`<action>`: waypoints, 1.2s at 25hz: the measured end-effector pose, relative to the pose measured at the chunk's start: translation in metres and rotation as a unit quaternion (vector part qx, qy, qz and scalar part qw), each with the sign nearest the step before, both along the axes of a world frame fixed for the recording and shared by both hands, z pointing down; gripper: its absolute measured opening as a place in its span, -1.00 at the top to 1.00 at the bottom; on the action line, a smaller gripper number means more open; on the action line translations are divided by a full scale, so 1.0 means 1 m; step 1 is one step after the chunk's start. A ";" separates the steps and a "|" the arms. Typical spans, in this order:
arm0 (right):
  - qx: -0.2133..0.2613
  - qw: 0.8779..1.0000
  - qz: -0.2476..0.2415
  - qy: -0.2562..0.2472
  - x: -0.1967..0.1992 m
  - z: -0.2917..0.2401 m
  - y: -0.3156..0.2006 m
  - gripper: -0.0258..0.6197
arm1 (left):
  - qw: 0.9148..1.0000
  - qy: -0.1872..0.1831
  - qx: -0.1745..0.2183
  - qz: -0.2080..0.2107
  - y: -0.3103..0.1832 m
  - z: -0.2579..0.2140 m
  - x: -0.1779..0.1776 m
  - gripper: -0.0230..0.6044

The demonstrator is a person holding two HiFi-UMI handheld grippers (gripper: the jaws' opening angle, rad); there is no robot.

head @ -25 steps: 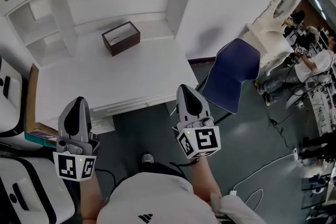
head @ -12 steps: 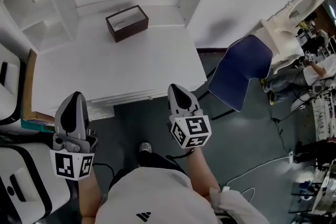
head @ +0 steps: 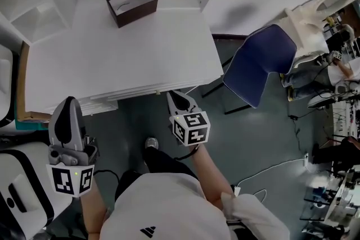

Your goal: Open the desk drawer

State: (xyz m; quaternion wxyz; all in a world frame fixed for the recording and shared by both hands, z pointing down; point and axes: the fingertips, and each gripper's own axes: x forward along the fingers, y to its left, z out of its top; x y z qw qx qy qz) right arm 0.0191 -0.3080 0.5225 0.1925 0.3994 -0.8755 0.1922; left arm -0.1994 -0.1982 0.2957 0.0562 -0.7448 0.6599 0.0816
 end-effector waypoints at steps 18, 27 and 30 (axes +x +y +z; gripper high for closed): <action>-0.148 0.988 -0.018 0.044 -0.010 0.123 -0.009 0.73 | 0.999 0.000 -0.039 -0.037 -0.005 0.024 -0.011 0.91; -0.178 0.982 -0.023 0.061 -0.020 0.160 -0.024 0.58 | 0.997 -0.002 -0.051 -0.054 -0.006 0.034 -0.017 0.91; -0.189 0.979 -0.020 0.069 -0.021 0.172 -0.026 0.56 | 0.996 -0.001 -0.059 -0.064 -0.004 0.038 -0.021 0.91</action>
